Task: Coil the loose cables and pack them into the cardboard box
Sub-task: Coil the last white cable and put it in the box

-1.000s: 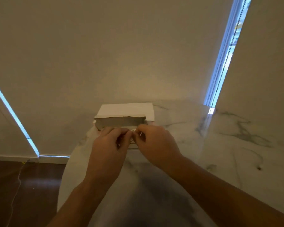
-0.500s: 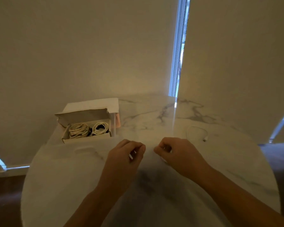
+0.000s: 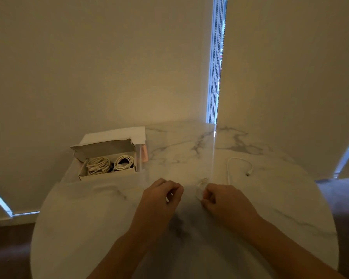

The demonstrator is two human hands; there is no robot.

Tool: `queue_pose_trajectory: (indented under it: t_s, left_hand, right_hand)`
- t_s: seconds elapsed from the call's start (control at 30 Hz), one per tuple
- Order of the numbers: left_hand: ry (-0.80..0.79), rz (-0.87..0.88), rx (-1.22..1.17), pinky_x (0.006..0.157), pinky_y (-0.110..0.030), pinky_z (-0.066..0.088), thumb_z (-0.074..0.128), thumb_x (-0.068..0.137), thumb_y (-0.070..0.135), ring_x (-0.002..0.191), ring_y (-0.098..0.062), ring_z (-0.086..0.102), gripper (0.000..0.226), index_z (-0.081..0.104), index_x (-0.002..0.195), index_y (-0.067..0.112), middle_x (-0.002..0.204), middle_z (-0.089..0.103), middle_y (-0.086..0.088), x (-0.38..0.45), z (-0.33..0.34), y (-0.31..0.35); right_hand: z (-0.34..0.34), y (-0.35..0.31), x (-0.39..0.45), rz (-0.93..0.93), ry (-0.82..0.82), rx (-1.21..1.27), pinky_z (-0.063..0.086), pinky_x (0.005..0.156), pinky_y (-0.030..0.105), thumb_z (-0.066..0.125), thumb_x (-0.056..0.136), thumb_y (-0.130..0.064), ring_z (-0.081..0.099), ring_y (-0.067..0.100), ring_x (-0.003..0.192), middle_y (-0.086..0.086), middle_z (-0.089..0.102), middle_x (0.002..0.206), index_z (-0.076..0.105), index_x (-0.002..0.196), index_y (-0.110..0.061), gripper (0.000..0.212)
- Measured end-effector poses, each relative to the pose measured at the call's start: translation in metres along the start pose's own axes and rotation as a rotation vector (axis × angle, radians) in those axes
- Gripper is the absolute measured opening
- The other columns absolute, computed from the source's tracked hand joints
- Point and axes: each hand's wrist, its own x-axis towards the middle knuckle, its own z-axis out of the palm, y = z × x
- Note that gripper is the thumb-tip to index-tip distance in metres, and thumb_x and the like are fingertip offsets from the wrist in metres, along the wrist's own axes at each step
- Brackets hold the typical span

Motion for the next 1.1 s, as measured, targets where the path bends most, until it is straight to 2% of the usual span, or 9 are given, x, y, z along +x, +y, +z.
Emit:
queue_pose_trajectory:
  t_s: [0.17, 0.27, 0.37, 0.43, 0.57, 0.67, 0.83, 0.93, 1.1]
  left_hand:
    - [-0.026, 0.007, 0.001, 0.072, -0.020, 0.049, 0.062, 0.095, 0.028, 0.082, -0.004, 0.058, 0.016, 0.075, 0.102, 0.022, 0.090, 0.065, 0.009, 0.005, 0.008, -0.006]
    - [-0.034, 0.008, -0.002, 0.078, -0.009, 0.045, 0.058, 0.098, 0.022, 0.087, -0.001, 0.056, 0.023, 0.072, 0.116, 0.022, 0.101, 0.064, 0.009, 0.010, 0.013, -0.007]
    - [-0.122, -0.024, -0.009, 0.089, -0.003, 0.037, 0.049, 0.102, 0.021, 0.105, 0.001, 0.051, 0.041, 0.050, 0.142, 0.029, 0.122, 0.051, 0.013, 0.015, 0.018, -0.006]
    - [-0.167, -0.017, -0.003, 0.089, 0.002, 0.033, 0.049, 0.102, 0.023, 0.109, 0.001, 0.048, 0.048, 0.040, 0.147, 0.035, 0.127, 0.042, 0.016, 0.019, 0.021, -0.008]
    - [-0.168, -0.029, 0.016, 0.087, 0.002, 0.032, 0.053, 0.099, 0.028, 0.106, 0.007, 0.044, 0.025, 0.063, 0.122, 0.029, 0.128, 0.044, 0.016, 0.031, 0.022, -0.010]
    - [-0.232, -0.042, -0.028, 0.089, -0.005, 0.039, 0.057, 0.097, 0.032, 0.102, 0.006, 0.048, 0.017, 0.067, 0.110, 0.028, 0.120, 0.050, 0.016, 0.035, 0.026, -0.011]
    - [-0.441, 0.024, 0.029, 0.098, -0.011, 0.032, 0.060, 0.094, 0.025, 0.115, -0.003, 0.044, 0.025, 0.067, 0.116, 0.033, 0.129, 0.052, 0.013, 0.027, 0.033, -0.011]
    - [-0.466, 0.078, 0.060, 0.098, -0.017, 0.035, 0.060, 0.094, 0.030, 0.114, -0.004, 0.042, 0.022, 0.068, 0.113, 0.036, 0.126, 0.053, 0.014, 0.027, 0.031, -0.014]
    - [-0.422, 0.099, 0.067, 0.083, -0.008, 0.030, 0.059, 0.094, 0.029, 0.104, -0.005, 0.042, 0.017, 0.068, 0.108, 0.031, 0.117, 0.055, 0.012, 0.028, 0.031, -0.014]
  right_hand:
    - [-0.001, -0.002, 0.001, -0.125, -0.035, -0.123, 0.041, 0.069, 0.028, 0.039, 0.098, -0.038, 0.055, 0.017, 0.084, -0.005, 0.058, 0.097, 0.051, 0.097, -0.026, 0.016]
    - [-0.010, -0.007, 0.002, -0.208, 0.004, -0.132, 0.036, 0.067, 0.025, 0.031, 0.103, -0.037, 0.047, 0.014, 0.078, -0.006, 0.052, 0.101, 0.043, 0.100, -0.027, 0.016]
    - [-0.019, -0.013, 0.004, -0.287, 0.048, -0.117, 0.043, 0.066, 0.024, 0.034, 0.103, -0.032, 0.043, 0.009, 0.077, -0.009, 0.044, 0.100, 0.043, 0.101, -0.028, 0.010]
    - [-0.023, -0.015, 0.009, -0.335, 0.086, -0.107, 0.048, 0.069, 0.026, 0.038, 0.102, -0.029, 0.042, 0.009, 0.081, -0.009, 0.041, 0.102, 0.044, 0.102, -0.029, 0.006]
    - [-0.033, -0.019, 0.026, -0.379, 0.120, -0.073, 0.038, 0.073, 0.022, 0.035, 0.102, -0.025, 0.038, 0.011, 0.084, -0.011, 0.043, 0.097, 0.044, 0.098, -0.027, 0.011]
    - [-0.032, -0.015, 0.034, -0.352, 0.055, -0.044, 0.039, 0.072, 0.026, 0.036, 0.102, -0.024, 0.040, 0.012, 0.081, -0.010, 0.047, 0.088, 0.040, 0.091, -0.029, 0.013]
    - [-0.012, 0.000, 0.036, -0.268, -0.084, 0.109, 0.048, 0.069, 0.028, 0.044, 0.099, -0.031, 0.052, 0.012, 0.080, -0.006, 0.055, 0.089, 0.043, 0.085, -0.032, 0.014]
    - [-0.011, 0.004, 0.038, -0.250, -0.070, 0.129, 0.047, 0.068, 0.025, 0.047, 0.099, -0.030, 0.054, 0.011, 0.079, -0.007, 0.057, 0.088, 0.048, 0.088, -0.029, 0.011]
    - [-0.016, 0.009, 0.037, -0.261, -0.057, 0.144, 0.037, 0.060, 0.016, 0.054, 0.096, -0.030, 0.054, 0.004, 0.071, -0.011, 0.057, 0.079, 0.053, 0.088, -0.028, 0.009]
